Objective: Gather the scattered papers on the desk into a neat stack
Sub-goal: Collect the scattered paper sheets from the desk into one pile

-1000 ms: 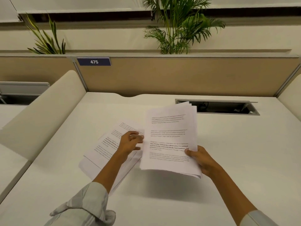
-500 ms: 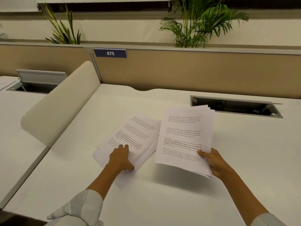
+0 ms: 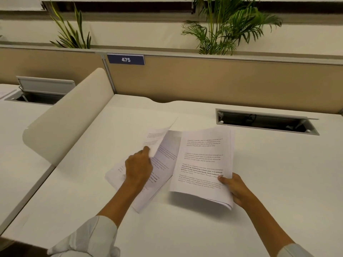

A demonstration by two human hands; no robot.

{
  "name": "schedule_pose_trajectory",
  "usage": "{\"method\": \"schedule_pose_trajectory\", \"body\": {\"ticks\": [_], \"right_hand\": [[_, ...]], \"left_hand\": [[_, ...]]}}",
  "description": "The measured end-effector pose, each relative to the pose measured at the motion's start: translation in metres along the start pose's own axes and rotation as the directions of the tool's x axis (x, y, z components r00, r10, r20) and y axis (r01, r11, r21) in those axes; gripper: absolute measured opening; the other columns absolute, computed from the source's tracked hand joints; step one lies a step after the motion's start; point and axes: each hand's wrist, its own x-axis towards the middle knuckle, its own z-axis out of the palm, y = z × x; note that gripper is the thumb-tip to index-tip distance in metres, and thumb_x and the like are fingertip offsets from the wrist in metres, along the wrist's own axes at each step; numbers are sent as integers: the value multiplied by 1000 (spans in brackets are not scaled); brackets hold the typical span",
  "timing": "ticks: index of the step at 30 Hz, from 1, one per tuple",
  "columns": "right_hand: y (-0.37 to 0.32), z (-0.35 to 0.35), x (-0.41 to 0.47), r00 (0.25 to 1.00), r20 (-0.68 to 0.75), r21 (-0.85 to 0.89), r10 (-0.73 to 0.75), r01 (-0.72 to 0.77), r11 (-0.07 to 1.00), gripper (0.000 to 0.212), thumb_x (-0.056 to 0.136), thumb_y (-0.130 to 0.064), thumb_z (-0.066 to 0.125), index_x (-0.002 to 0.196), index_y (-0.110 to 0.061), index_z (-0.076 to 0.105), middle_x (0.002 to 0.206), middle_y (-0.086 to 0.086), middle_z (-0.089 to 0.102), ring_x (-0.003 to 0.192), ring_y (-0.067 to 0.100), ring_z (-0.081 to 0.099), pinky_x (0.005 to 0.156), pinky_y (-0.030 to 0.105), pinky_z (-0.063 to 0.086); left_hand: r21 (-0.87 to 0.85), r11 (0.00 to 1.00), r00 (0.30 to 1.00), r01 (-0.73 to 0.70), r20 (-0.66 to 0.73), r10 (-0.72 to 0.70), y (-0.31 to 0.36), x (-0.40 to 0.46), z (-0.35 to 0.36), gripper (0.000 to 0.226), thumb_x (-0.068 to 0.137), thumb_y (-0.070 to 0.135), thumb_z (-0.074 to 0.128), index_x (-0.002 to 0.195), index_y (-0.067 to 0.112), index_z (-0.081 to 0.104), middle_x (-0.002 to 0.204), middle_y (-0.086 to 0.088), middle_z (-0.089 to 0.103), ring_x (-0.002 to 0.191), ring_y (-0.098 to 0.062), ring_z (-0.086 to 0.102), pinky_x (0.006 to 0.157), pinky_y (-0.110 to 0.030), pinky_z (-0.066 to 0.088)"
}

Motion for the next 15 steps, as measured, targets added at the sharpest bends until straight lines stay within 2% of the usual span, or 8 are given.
{"method": "schedule_pose_trajectory", "body": {"ticks": [3,6,8,10,12,13,15], "right_hand": [[6,16,-1,999,37,-16,8,-8,1000,23,93,0,59,113,-10,66,106,9,77,92,29,75,71,38,63],[9,30,-2,997,74,-1,12,-11,1000,25,91,0,62,114,-8,66,107,14,77,94,33,74,72,41,63],[8,35,-5,994,108,45,-12,7,999,33,83,-6,70,115,-8,66,106,14,77,95,33,74,72,39,62],[9,33,-6,989,150,140,-21,0,990,40,76,-17,72,116,-8,67,108,13,77,100,30,73,73,36,62],[13,26,-7,986,167,299,-7,-44,953,37,76,-19,65,111,-7,67,105,12,78,95,27,75,70,34,62],[15,22,-7,987,163,358,4,-62,932,34,77,-19,61,109,-7,66,101,12,79,90,26,76,66,35,62],[16,12,-8,987,156,391,25,-85,916,34,80,-22,58,110,-8,64,100,12,79,89,26,76,66,39,63]], "left_hand": [[8,968,958,-252,-141,250,43,-5,-5,18,68,-1,77,84,6,75,59,-9,72,43,-26,66,38,-31,52],[-18,903,898,-430,-111,426,87,-28,9,22,60,3,81,79,11,75,63,-3,73,50,-18,68,40,-27,51],[-74,863,866,-500,-21,500,109,-49,26,25,60,6,81,84,10,76,74,-5,76,63,-20,72,53,-28,57],[-109,840,836,-531,93,540,123,-66,44,30,69,11,77,99,9,75,96,-8,77,88,-24,73,81,-35,59],[-172,828,799,-533,221,560,128,-77,54,38,85,23,66,121,10,65,124,-9,69,118,-26,62,109,-48,41],[-227,825,775,-518,283,565,128,-79,55,43,91,32,57,129,12,58,135,-9,61,130,-26,52,116,-51,28],[-302,819,756,-489,321,570,125,-76,53,60,92,54,45,138,17,49,148,-6,49,142,-23,36,121,-53,11]]}}
